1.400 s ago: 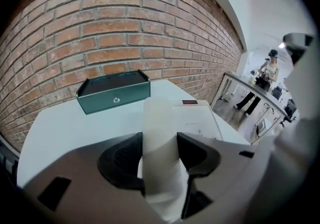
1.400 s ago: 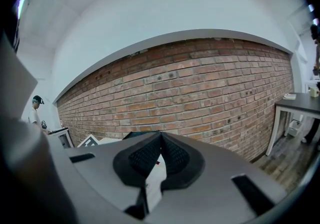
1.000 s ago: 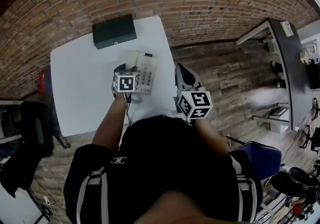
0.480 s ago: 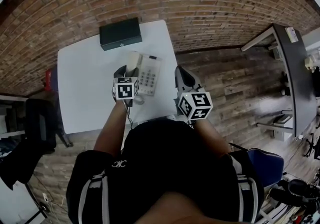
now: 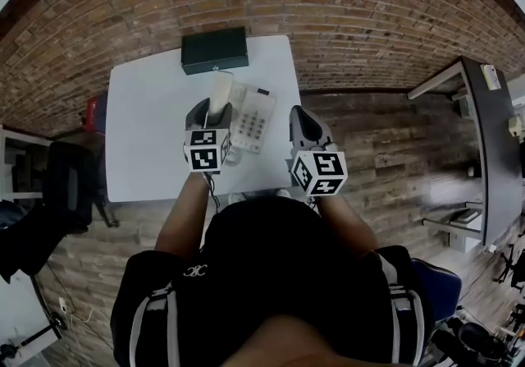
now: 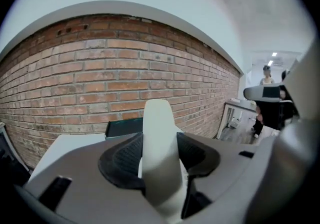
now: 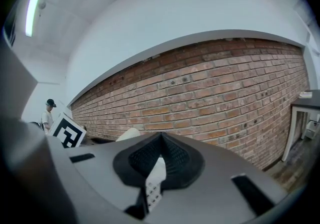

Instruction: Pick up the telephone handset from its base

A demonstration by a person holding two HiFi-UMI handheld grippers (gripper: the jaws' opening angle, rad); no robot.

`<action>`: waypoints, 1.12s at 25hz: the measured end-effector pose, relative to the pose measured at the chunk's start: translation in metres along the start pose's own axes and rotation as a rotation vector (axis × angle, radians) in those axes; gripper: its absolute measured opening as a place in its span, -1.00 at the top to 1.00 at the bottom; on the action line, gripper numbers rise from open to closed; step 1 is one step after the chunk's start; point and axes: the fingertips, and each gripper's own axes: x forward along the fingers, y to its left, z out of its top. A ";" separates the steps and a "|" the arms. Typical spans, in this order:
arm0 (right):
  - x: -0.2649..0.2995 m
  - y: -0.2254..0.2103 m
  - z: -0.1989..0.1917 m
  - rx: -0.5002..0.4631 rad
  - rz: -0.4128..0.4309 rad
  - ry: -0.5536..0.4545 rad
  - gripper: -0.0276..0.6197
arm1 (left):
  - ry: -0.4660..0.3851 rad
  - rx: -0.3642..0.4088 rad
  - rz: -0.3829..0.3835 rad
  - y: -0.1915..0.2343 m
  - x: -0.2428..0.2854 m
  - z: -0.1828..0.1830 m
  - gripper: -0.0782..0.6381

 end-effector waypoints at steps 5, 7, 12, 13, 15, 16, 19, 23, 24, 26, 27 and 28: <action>-0.001 0.009 0.008 0.044 0.048 -0.048 0.92 | -0.100 -0.012 0.025 0.001 -0.036 0.030 0.20; 0.001 0.015 0.009 0.047 0.068 -0.052 0.92 | -0.130 -0.029 0.035 0.004 -0.051 0.038 0.20; 0.004 0.026 0.016 0.050 0.104 -0.098 0.92 | -0.187 -0.059 0.065 0.007 -0.083 0.048 0.20; 0.004 0.029 0.018 0.044 0.108 -0.108 0.92 | -0.198 -0.062 0.072 0.007 -0.088 0.050 0.20; 0.006 0.034 0.022 0.030 0.120 -0.118 0.92 | -0.221 -0.067 0.086 0.007 -0.100 0.051 0.20; 0.007 0.037 0.022 0.024 0.127 -0.119 0.92 | -0.233 -0.069 0.095 0.008 -0.105 0.052 0.20; 0.010 0.044 0.022 0.012 0.145 -0.113 0.92 | -0.254 -0.078 0.116 0.009 -0.116 0.049 0.20; 0.013 0.050 0.020 0.017 0.161 -0.103 0.92 | -0.229 -0.086 0.128 0.012 -0.118 0.039 0.20; 0.013 0.051 0.020 0.018 0.164 -0.101 0.92 | -0.225 -0.088 0.129 0.012 -0.119 0.038 0.20; 0.013 0.054 0.019 0.017 0.169 -0.099 0.92 | -0.230 -0.095 0.124 0.014 -0.121 0.038 0.20; 0.013 0.055 0.019 0.017 0.170 -0.097 0.92 | -0.238 -0.100 0.119 0.014 -0.122 0.038 0.20; 0.013 0.056 0.019 0.016 0.170 -0.096 0.92 | -0.246 -0.104 0.115 0.014 -0.123 0.039 0.20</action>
